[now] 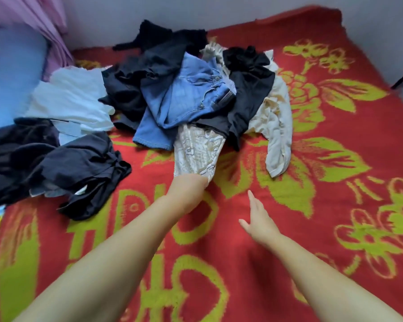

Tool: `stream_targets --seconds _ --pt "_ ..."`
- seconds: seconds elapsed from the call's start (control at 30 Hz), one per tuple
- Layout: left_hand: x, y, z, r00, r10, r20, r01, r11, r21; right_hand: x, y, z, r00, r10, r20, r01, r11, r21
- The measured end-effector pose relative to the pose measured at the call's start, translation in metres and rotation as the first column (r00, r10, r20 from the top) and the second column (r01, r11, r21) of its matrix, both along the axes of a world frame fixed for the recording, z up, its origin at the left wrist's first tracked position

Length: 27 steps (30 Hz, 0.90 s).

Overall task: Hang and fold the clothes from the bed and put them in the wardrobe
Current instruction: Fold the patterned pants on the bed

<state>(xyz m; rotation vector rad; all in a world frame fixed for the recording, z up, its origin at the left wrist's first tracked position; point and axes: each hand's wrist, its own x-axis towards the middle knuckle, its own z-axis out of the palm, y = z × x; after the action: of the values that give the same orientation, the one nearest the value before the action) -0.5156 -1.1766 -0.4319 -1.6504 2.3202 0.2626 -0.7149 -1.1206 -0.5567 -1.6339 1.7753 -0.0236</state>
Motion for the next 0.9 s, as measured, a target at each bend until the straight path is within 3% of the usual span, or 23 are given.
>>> stream_targets --seconds 0.07,0.17,0.27,0.37,0.43,0.5,0.57,0.67,0.8,0.9 --pt "-0.011 0.030 0.046 0.993 -0.107 0.058 0.102 0.991 0.083 0.007 0.011 0.043 0.993 -0.090 0.076 0.097 0.992 -0.086" --pt "-0.018 0.082 0.118 0.972 -0.226 0.066 0.212 0.963 0.165 0.026 0.017 0.117 0.997 0.019 0.074 -0.001 0.974 -0.225" --pt "-0.011 0.127 0.193 0.991 -0.090 -0.096 0.107 0.977 0.187 0.037 0.017 0.196 0.979 0.203 0.020 -0.187 0.931 -0.313" --pt "0.015 0.145 0.255 0.924 -0.103 -0.367 0.064 0.991 -0.116 0.040 0.017 0.275 0.970 0.238 0.046 -0.205 0.906 -0.370" --pt "0.036 0.140 0.282 0.784 -0.105 -0.612 -0.084 0.959 -0.271 0.041 0.015 0.325 0.972 0.226 0.057 -0.181 0.886 -0.428" --pt "0.050 0.128 0.310 0.596 -0.057 -0.801 -0.271 0.925 -0.268 0.046 0.010 0.375 0.973 0.196 0.118 -0.106 0.842 -0.528" --pt "0.054 0.121 0.341 0.429 -0.015 -0.903 -0.391 0.898 -0.201 0.049 0.006 0.428 0.967 0.166 0.194 -0.016 0.799 -0.601" --pt "0.054 0.117 0.371 0.217 -0.030 -0.976 -0.364 0.925 -0.110 0.049 0.007 0.508 0.926 0.183 0.329 0.094 0.736 -0.671" --pt "0.050 0.126 0.377 0.271 0.106 -0.957 -0.146 0.987 0.068 0.047 0.014 0.577 0.828 0.215 0.517 0.240 0.697 -0.675" --pt "0.045 0.138 0.370 0.392 0.194 -0.900 -0.006 0.978 0.208 0.047 0.022 0.614 0.691 0.135 0.710 0.452 0.686 -0.570"
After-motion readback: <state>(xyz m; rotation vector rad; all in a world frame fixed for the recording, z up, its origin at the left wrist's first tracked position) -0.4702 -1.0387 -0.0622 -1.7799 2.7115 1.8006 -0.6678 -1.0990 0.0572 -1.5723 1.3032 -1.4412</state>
